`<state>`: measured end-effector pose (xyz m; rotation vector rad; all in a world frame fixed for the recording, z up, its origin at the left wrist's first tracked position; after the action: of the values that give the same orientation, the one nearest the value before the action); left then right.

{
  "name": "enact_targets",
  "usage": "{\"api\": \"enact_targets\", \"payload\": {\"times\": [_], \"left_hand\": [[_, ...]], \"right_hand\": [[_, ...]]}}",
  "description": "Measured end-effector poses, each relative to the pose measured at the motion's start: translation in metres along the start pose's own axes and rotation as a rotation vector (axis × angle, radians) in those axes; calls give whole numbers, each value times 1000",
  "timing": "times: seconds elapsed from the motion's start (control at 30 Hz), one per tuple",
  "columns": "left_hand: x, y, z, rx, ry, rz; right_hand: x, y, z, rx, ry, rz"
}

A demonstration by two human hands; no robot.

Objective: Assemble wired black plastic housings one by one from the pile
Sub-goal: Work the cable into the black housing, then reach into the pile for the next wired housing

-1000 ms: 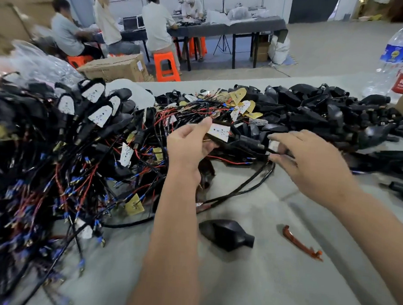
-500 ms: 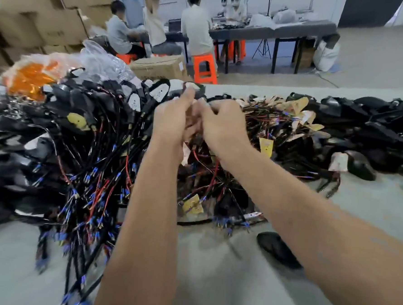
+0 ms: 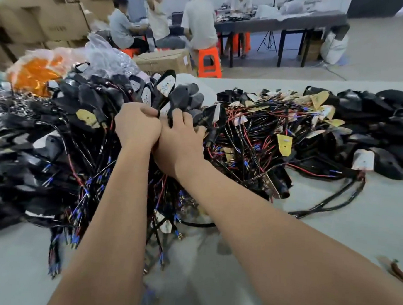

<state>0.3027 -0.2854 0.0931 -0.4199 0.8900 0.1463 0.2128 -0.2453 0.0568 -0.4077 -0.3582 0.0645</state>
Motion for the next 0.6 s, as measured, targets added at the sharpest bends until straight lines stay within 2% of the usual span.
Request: {"api": "enact_targets", "payload": {"times": [0.17, 0.23, 0.33, 0.43, 0.5, 0.6], "left_hand": [[-24, 17, -8, -47, -56, 17], [-34, 25, -11, -48, -41, 37], [-46, 31, -16, -50, -36, 37], [-61, 45, -23, -11, -28, 0], [-71, 58, -32, 41, -37, -39], [-81, 75, -46, 61, 23, -68]], "right_hand": [[-20, -14, 8, 326, -86, -25], [-29, -12, 15, 304, -85, -9], [-36, -1, 31, 161, -97, 71], [-36, 13, 33, 370, 25, 209], [-46, 18, 38, 445, -116, 148], [-70, 33, 60, 276, -255, 89]]}}
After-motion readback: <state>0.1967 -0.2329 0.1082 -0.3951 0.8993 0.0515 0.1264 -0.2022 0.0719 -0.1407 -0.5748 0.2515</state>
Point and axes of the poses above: each hand's wrist, its own y-axis away from the middle knuckle, its own z-axis out of the back of the hand, x = y × z, the point moved 3 cm from there along -y, towards the middle knuckle, and after that the axes turned 1 degree about y, right-handed, at the moved point
